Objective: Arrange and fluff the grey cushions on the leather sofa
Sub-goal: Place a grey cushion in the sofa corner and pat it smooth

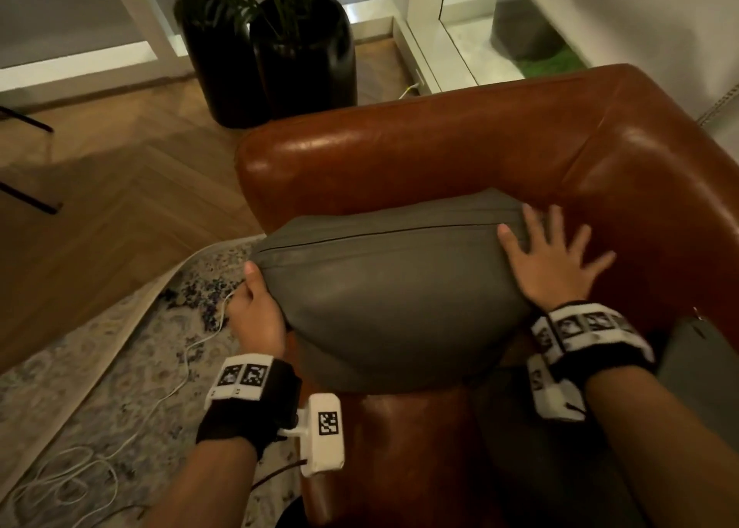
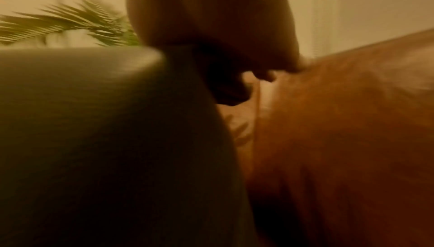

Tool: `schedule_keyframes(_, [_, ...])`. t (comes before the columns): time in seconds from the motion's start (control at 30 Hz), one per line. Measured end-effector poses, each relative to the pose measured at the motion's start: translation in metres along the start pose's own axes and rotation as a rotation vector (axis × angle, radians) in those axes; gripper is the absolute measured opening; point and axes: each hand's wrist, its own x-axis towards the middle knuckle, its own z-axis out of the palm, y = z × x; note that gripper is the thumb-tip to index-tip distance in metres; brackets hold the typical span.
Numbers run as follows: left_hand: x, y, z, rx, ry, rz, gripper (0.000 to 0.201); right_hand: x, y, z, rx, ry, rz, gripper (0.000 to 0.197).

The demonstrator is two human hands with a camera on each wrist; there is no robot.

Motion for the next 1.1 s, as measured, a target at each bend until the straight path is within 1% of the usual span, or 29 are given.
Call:
schedule_keyframes(0.07, [-0.005,0.003,0.004,0.003,0.014,0.005,0.063,-0.001,0.012,-0.003,0.332,-0.078,0.111,0.078])
schedule_keyframes(0.1, [-0.008,0.004,0.005,-0.004,0.018,0.003,0.062,-0.005,0.009,-0.002,0.490,-0.063,0.125,0.077])
schedule_keyframes(0.13, [-0.009,0.005,0.006,-0.014,0.022,0.006,0.061,-0.009,0.005,-0.002,0.616,-0.011,0.132,0.070])
schedule_keyframes(0.17, [-0.010,0.008,0.007,-0.024,0.026,0.015,0.060,-0.011,0.001,-0.005,0.706,0.074,0.140,0.060])
schedule_keyframes(0.23, [-0.005,0.011,0.004,-0.008,0.024,0.061,0.058,-0.007,0.000,-0.016,0.801,0.267,0.144,0.046])
schedule_keyframes(0.27, [-0.001,0.010,0.002,-0.001,0.025,0.082,0.058,-0.004,0.000,-0.020,0.830,0.319,0.130,0.042])
schedule_keyframes(0.33, [0.006,0.009,0.000,0.025,0.020,0.081,0.059,0.002,0.000,-0.021,0.862,0.315,0.109,0.042])
schedule_keyframes(0.37, [0.006,0.009,0.002,0.044,0.012,0.071,0.059,0.004,0.001,-0.018,0.880,0.290,0.133,0.044])
schedule_keyframes(0.43, [0.004,0.009,0.006,0.082,0.028,0.044,0.061,0.006,0.000,-0.011,0.961,0.269,0.237,0.052])
schedule_keyframes(0.5, [-0.002,0.013,0.011,0.008,0.022,-0.001,0.065,0.006,0.002,-0.008,1.042,0.276,0.350,0.053])
schedule_keyframes(0.53, [-0.004,0.011,0.011,-0.032,0.025,-0.019,0.066,0.006,0.005,-0.006,1.056,0.250,0.378,0.051])
schedule_keyframes(0.57, [-0.007,0.009,0.011,-0.048,0.017,-0.003,0.065,0.004,0.008,-0.004,1.055,0.202,0.375,0.048])
schedule_keyframes(0.63, [-0.008,0.008,0.007,-0.007,0.022,0.061,0.052,-0.003,0.014,-0.001,1.051,0.131,0.297,0.039])
schedule_keyframes(0.7, [-0.005,0.008,0.003,-0.024,0.037,0.076,0.037,-0.008,0.019,-0.002,1.095,0.161,0.209,0.032])
schedule_keyframes(0.77, [-0.001,0.010,0.004,-0.099,-0.008,0.018,0.032,-0.010,0.021,-0.004,1.119,0.199,0.171,0.025])
schedule_keyframes(0.83, [0.007,0.001,0.006,-0.116,-0.057,-0.074,0.032,-0.007,0.023,0.006,1.074,0.167,0.187,0.025])
schedule_keyframes(0.87, [0.007,-0.002,0.007,-0.095,-0.072,-0.130,0.032,-0.006,0.024,0.013,1.020,0.124,0.211,0.026])
schedule_keyframes(0.9, [0.008,-0.003,0.009,-0.030,-0.081,-0.155,0.033,-0.004,0.023,0.016,0.961,0.093,0.226,0.027])
schedule_keyframes(0.93, [0.010,-0.002,0.011,0.066,-0.068,-0.137,0.033,-0.001,0.023,0.017,0.905,0.101,0.227,0.029])
schedule_keyframes(0.97, [0.012,0.000,0.012,0.181,0.007,-0.082,0.034,0.001,0.022,0.013,0.841,0.154,0.229,0.030])
schedule_keyframes(1.03, [0.009,0.015,0.010,0.363,0.198,0.054,0.041,0.000,0.016,-0.004,0.723,0.335,0.208,0.040])
schedule_keyframes(1.07, [0.003,0.022,0.010,0.435,0.257,0.174,0.047,-0.004,0.009,-0.013,0.661,0.423,0.163,0.046])
schedule_keyframes(1.1, [-0.006,0.032,0.014,0.485,0.269,0.341,0.050,-0.011,-0.003,-0.020,0.576,0.487,0.068,0.047])
